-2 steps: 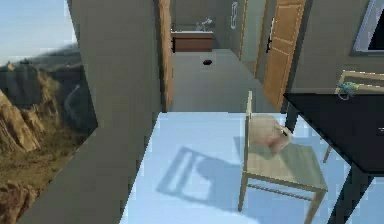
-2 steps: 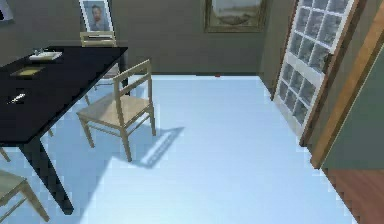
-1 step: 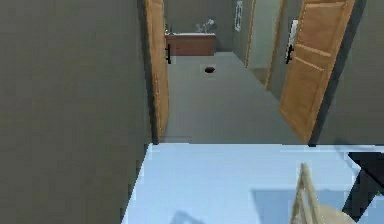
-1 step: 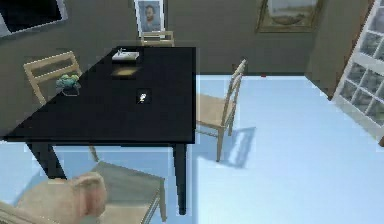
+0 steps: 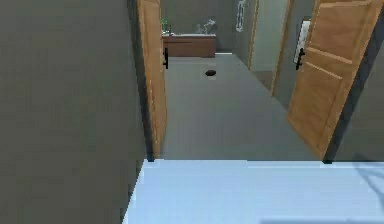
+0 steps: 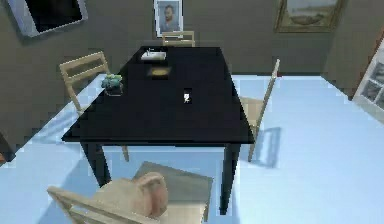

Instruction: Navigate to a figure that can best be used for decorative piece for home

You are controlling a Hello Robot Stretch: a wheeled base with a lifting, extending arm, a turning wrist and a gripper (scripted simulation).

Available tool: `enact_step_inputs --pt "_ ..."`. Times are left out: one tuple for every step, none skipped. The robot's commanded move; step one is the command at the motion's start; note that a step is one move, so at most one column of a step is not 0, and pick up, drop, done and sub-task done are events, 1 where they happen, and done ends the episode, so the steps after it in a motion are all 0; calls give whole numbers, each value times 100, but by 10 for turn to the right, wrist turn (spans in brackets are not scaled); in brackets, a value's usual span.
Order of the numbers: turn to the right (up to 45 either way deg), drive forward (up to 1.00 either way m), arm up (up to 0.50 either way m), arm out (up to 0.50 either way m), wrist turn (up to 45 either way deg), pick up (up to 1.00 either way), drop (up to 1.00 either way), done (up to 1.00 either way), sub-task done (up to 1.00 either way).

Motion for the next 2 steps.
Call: enact_step_inputs --pt "0 100 0 0 0 0 0 0 0" --pt "30 0 0 0 0 0 0 0 0"
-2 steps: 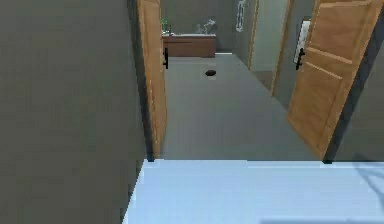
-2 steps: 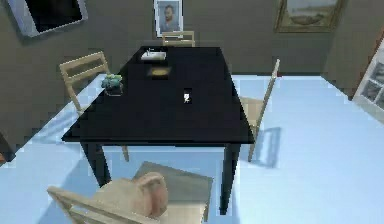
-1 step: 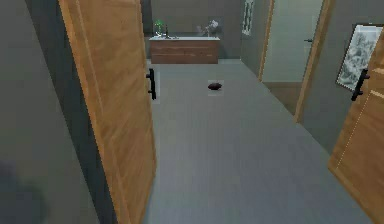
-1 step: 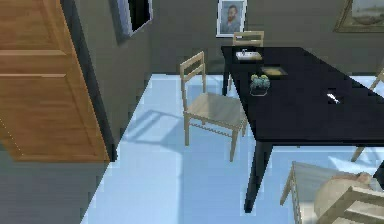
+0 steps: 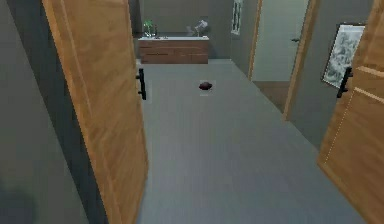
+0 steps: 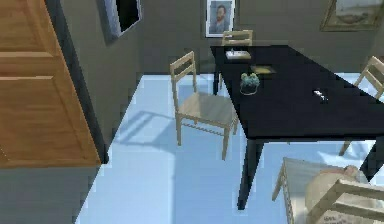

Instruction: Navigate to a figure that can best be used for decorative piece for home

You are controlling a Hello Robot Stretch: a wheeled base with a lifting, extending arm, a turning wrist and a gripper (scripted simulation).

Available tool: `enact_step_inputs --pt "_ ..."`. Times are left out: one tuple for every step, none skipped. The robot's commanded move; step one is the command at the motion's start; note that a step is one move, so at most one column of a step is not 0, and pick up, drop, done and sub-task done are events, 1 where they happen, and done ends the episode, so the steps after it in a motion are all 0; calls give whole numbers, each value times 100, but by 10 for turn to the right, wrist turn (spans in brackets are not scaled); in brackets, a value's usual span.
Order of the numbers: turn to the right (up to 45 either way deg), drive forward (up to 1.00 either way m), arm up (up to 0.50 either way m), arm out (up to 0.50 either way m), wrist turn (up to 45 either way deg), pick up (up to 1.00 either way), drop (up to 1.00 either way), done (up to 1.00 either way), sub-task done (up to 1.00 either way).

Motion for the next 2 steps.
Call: enact_step_inputs --pt "450 0 0 0 0 0 0 0 0" --pt "450 0 0 0 0 0 0 0 0"
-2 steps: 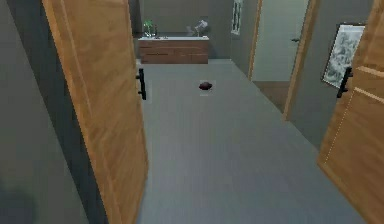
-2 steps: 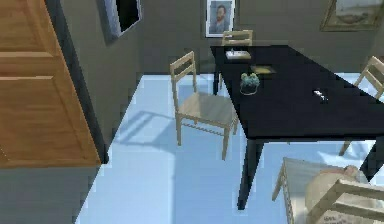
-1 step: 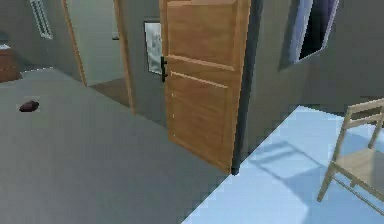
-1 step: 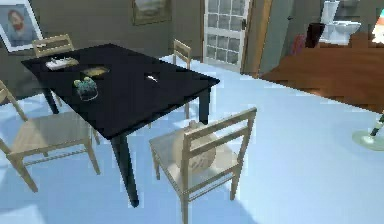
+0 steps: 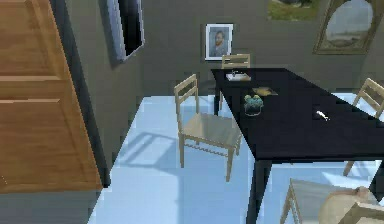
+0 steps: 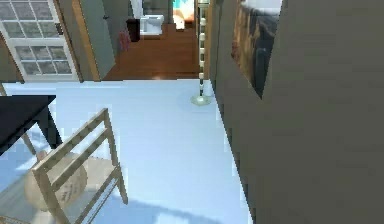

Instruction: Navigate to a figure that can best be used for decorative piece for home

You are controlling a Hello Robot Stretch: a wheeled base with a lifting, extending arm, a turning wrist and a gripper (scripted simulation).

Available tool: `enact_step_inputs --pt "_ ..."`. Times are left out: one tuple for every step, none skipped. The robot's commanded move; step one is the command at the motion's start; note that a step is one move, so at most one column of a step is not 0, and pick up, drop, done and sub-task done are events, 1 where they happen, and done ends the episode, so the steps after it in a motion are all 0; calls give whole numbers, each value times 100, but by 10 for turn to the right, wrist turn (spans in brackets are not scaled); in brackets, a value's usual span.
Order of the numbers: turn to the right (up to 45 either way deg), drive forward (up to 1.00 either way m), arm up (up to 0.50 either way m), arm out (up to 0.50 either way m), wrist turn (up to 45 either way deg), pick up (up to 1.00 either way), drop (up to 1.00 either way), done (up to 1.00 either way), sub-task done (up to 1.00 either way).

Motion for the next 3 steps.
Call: enact_step_inputs --pt "90 0 0 0 0 0 0 0 0" --pt "0 10 0 0 0 0 0 0 0" --pt "-450 0 0 0 0 0 0 0 0"
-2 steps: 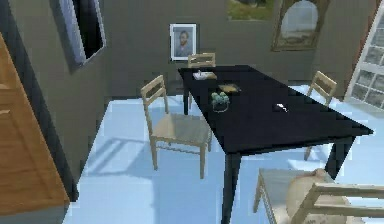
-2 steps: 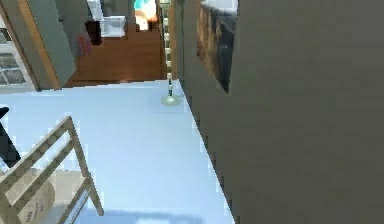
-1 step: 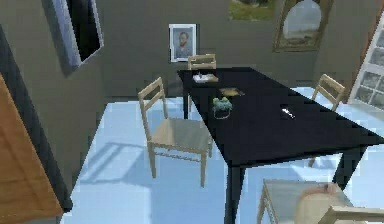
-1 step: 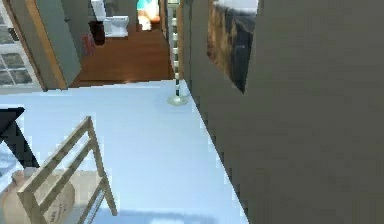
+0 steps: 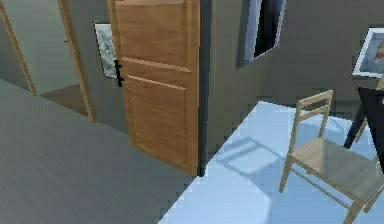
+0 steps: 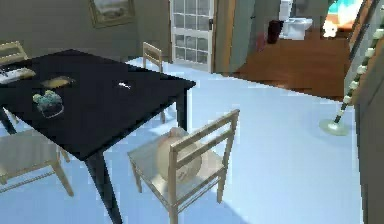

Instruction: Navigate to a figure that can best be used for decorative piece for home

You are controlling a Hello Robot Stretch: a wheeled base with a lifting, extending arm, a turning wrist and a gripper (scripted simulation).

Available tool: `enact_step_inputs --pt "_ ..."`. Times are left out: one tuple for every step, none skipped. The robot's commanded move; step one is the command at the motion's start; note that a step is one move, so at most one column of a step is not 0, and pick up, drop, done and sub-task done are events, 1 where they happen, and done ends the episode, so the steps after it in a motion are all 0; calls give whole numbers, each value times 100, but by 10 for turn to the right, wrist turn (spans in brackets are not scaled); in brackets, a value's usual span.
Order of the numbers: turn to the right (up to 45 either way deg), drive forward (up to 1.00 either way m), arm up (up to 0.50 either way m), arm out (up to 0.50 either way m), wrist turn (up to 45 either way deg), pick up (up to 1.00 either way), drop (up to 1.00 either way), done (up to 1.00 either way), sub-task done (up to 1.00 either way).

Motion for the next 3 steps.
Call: enact_step_inputs --pt "-330 0 0 0 0 0 0 0 0" --pt "0 50 0 0 0 0 0 0 0" --pt "-240 0 0 0 0 0 0 0 0"
